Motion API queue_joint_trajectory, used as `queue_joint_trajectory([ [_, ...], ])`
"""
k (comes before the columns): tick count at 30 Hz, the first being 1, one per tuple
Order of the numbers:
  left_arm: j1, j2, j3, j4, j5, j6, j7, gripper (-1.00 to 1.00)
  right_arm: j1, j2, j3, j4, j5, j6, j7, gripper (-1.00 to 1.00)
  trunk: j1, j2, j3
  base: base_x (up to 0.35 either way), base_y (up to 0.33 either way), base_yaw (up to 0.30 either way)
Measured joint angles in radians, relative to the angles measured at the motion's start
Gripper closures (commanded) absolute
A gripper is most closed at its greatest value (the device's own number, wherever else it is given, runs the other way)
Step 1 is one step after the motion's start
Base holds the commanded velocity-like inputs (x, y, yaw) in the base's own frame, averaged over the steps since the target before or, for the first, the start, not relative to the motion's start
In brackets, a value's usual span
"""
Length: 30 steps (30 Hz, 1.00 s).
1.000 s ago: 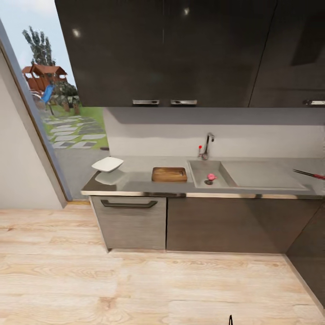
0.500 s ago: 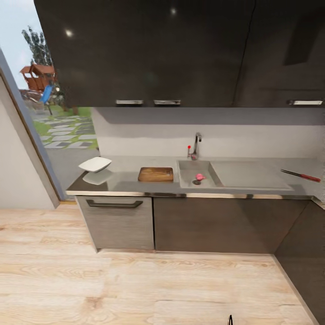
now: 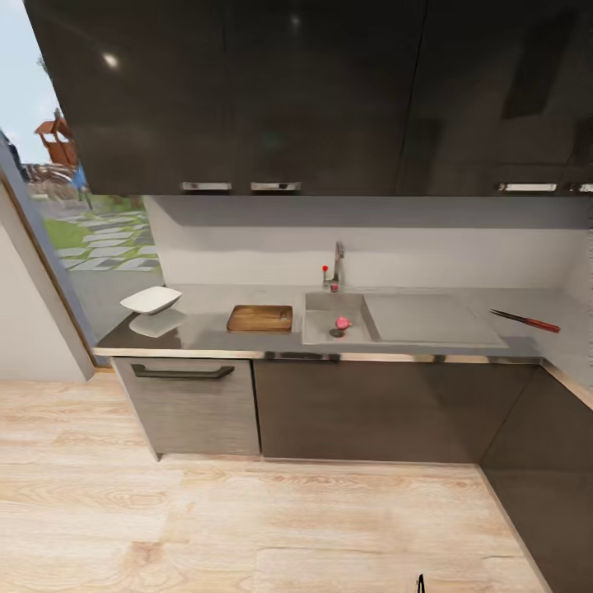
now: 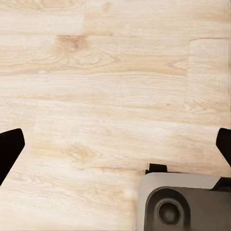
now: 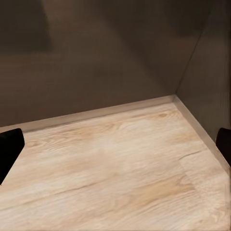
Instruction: In the kitchen, take the Vidalia onion out of the sink, dice it on the chopping board with the paring knife, put the diced onion into the bowl on the countertop, then place both the paring knife and the chopping board into the sink.
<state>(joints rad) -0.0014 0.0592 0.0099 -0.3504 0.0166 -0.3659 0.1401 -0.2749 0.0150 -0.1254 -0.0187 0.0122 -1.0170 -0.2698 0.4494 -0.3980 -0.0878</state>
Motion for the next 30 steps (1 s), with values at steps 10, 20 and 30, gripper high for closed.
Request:
queue_joint_trajectory([
  [10, 0.0, 0.0, 0.0, 0.0, 0.0, 0.0, 0.0, -1.0, 0.0, 0.0, 0.0, 0.0, 0.0, 0.0, 0.0, -1.0, 0.0, 0.0, 0.0, 0.054, -0.315, 0.0],
  [20, 0.0, 0.0, 0.0, 0.0, 0.0, 0.0, 0.0, -1.0, 0.0, 0.0, 0.0, 0.0, 0.0, 0.002, 0.0, -1.0, 0.0, 0.0, 0.0, 0.046, -0.2, 0.0],
  [30, 0.0, 0.0, 0.0, 0.0, 0.0, 0.0, 0.0, -1.0, 0.0, 0.0, 0.0, 0.0, 0.0, 0.002, 0.0, -1.0, 0.0, 0.0, 0.0, 0.001, -0.007, -0.109],
])
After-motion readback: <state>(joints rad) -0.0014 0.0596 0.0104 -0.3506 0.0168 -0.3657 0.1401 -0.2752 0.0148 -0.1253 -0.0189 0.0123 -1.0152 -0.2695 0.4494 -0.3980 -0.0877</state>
